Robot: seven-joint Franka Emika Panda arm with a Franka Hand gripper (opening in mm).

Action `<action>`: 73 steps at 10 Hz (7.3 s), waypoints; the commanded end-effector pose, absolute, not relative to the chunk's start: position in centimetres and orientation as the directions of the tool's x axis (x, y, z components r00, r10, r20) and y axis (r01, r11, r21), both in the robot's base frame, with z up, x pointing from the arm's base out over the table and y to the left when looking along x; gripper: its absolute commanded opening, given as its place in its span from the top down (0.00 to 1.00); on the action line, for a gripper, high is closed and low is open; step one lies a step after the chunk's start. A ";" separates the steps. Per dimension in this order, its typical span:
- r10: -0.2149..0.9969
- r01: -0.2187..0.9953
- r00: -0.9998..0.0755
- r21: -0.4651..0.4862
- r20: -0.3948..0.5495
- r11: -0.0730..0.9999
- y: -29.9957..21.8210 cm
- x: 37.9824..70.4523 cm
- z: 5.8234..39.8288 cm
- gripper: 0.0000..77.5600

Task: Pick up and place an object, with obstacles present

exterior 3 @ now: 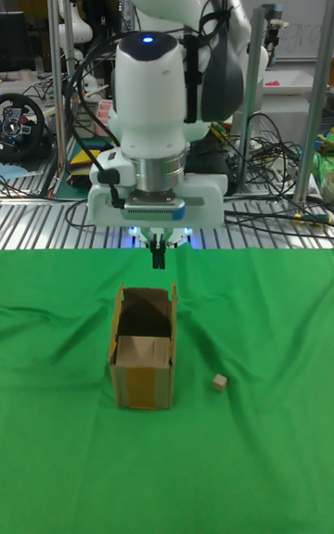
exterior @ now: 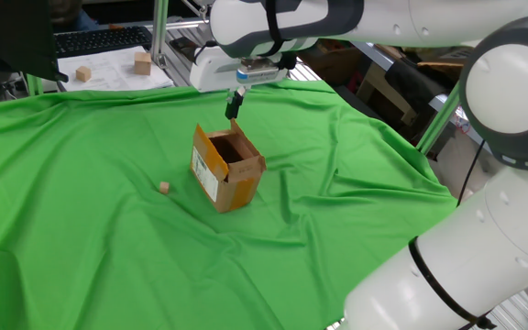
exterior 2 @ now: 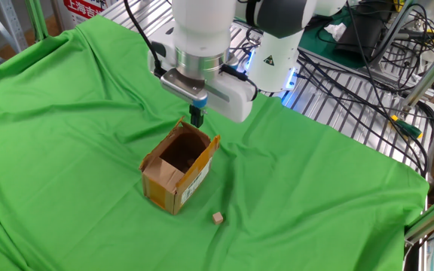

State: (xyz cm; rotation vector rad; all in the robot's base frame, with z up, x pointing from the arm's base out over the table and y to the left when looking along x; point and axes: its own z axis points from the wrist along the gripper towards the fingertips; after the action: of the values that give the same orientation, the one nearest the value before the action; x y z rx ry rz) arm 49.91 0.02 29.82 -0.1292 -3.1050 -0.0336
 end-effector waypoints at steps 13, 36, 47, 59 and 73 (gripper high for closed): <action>0.373 0.375 -0.927 0.085 0.036 0.923 7.1 50.9 29.8 1.00; 0.446 0.444 -0.895 0.102 0.003 0.890 8.3 52.1 28.6 1.00; 0.506 0.505 -0.862 0.038 -0.033 0.862 12.3 52.9 21.0 1.00; 0.539 0.535 -0.840 0.067 -0.060 0.842 12.8 53.6 14.0 1.00; 0.696 0.691 -0.715 0.085 -0.066 0.718 12.1 53.9 10.1 1.00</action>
State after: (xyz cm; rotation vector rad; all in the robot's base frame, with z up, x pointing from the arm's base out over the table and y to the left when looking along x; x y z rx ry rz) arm 53.79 12.12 10.13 -1.2131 -2.9939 -0.0854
